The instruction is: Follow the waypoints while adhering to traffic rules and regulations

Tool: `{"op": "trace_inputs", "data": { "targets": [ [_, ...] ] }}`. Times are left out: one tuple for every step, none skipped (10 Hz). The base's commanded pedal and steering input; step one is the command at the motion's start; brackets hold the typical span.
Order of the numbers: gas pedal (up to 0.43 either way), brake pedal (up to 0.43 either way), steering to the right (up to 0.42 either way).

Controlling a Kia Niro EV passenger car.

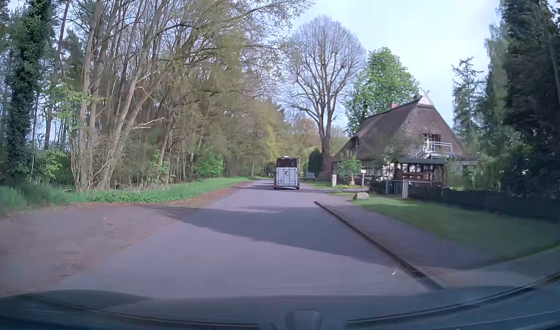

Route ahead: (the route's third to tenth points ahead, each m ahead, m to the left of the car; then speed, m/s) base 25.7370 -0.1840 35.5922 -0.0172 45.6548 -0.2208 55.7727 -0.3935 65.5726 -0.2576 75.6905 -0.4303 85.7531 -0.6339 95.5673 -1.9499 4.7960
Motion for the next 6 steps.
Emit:
{"op": "trace_inputs", "data": {
  "targets": [
    [0.0, 0.006, 0.008],
    [0.0, 0.006, 0.008],
    [0.0, 0.012, 0.008],
    [0.0, 0.006, 0.008],
    [0.0, 0.012, 0.008],
    [0.0, 0.012, 0.006]
  ]
}}
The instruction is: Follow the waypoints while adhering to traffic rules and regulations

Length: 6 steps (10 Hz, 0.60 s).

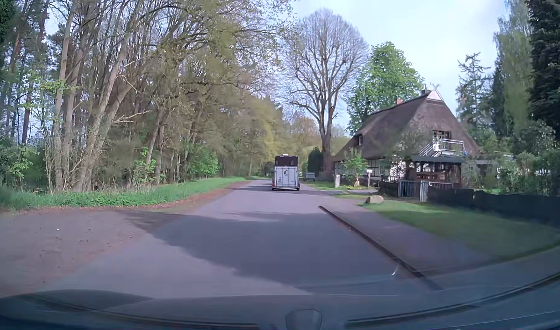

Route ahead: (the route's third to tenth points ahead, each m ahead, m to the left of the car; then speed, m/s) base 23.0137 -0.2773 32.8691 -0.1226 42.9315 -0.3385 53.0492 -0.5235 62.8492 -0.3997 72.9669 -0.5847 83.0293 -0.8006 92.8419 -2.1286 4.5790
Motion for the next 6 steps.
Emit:
{"op": "trace_inputs", "data": {
  "targets": [
    [0.0, 0.012, 0.006],
    [0.0, 0.0, 0.006],
    [0.0, 0.0, 0.006],
    [0.0, 0.0, 0.006],
    [0.0, 0.0, 0.006],
    [0.0, 0.0, 0.006]
  ]
}}
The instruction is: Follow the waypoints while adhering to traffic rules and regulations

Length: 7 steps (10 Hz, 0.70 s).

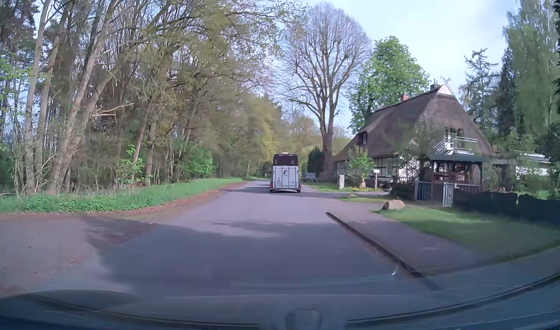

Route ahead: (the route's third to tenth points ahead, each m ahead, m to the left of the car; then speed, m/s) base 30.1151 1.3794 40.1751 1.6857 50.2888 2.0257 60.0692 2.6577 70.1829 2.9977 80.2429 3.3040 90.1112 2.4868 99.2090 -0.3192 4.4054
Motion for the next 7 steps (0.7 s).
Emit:
{"op": "trace_inputs", "data": {
  "targets": [
    [0.0, 0.0, 0.006],
    [0.02, 0.0, 0.006],
    [0.039, 0.0, 0.006],
    [0.047, 0.0, 0.006],
    [0.047, 0.0, 0.006],
    [0.047, 0.0, 0.005],
    [0.039, 0.0, 0.004]
  ]
}}
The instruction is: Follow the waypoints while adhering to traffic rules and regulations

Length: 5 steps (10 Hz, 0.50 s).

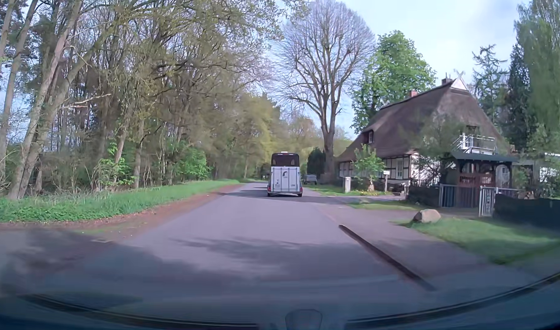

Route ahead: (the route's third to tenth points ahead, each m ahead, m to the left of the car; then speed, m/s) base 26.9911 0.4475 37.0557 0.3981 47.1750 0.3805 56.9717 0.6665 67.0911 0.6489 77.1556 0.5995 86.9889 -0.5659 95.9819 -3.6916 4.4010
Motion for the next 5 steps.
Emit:
{"op": "trace_inputs", "data": {
  "targets": [
    [0.02, 0.0, 0.002],
    [0.008, 0.0, 0.0],
    [0.008, 0.0, -0.003],
    [0.008, 0.0, -0.006],
    [0.008, 0.0, -0.009]
  ]
}}
